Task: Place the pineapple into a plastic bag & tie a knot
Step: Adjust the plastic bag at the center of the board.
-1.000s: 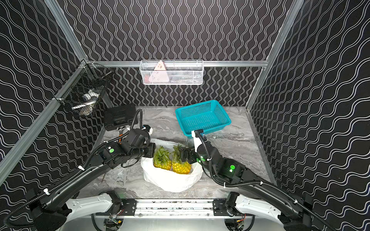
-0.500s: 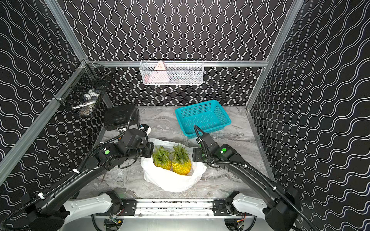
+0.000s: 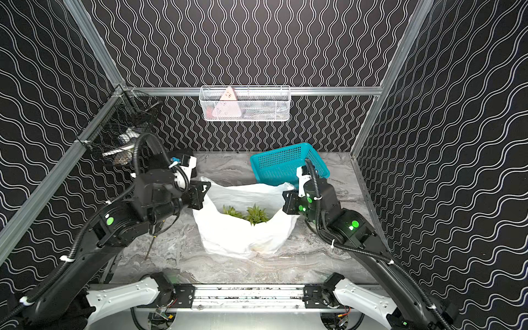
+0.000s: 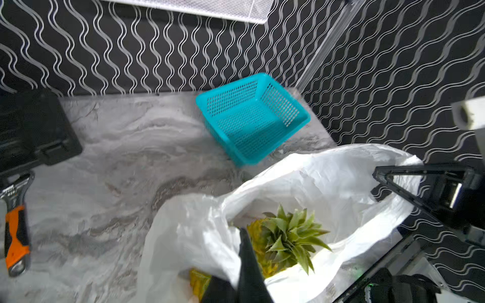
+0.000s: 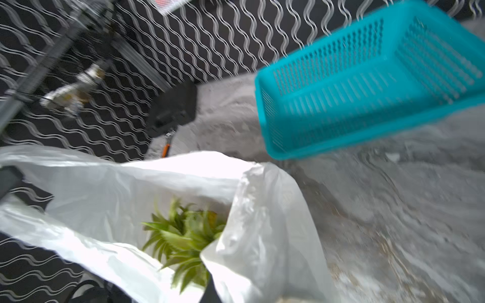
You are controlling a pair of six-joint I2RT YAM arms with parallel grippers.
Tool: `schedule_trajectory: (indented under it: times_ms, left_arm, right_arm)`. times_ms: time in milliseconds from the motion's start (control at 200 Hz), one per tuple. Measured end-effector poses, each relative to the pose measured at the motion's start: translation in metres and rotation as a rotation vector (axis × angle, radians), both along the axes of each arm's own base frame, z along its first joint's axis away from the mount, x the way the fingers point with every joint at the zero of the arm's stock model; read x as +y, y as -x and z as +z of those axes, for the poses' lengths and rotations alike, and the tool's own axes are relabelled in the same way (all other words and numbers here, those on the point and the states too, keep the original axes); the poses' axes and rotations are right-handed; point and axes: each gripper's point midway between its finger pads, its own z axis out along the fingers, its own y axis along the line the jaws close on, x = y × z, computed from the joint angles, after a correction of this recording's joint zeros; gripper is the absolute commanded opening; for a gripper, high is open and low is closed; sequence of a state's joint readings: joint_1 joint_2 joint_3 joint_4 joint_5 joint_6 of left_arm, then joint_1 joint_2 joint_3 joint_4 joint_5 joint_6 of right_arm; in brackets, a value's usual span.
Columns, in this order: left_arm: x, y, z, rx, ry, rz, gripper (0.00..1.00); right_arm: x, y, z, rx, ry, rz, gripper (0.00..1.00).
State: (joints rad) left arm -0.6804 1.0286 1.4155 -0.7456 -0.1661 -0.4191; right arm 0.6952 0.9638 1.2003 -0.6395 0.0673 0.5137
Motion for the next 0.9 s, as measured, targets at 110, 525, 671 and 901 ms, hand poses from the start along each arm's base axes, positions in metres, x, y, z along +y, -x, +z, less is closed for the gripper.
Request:
schedule_trajectory:
  times_ms: [110,525,671,901]
  left_arm:
    - [-0.013,0.009,-0.006,0.023,0.031,-0.086,0.00]
    - [-0.029,0.010,0.007,-0.020,0.079,-0.160,0.00]
    - [-0.026,0.008,-0.033,0.076,0.003,-0.139,0.00]
    - [-0.013,0.012,0.008,-0.035,0.021,-0.115,0.00]
  right_arm:
    - [0.025,0.016,0.001,0.017,-0.058,0.147,0.00]
    - [0.054,0.009,0.024,-0.054,-0.109,0.250,0.45]
    - [0.039,0.013,0.003,0.002,0.000,0.218,0.64]
    - [-0.002,0.046,0.103,-0.296,-0.103,0.191,0.82]
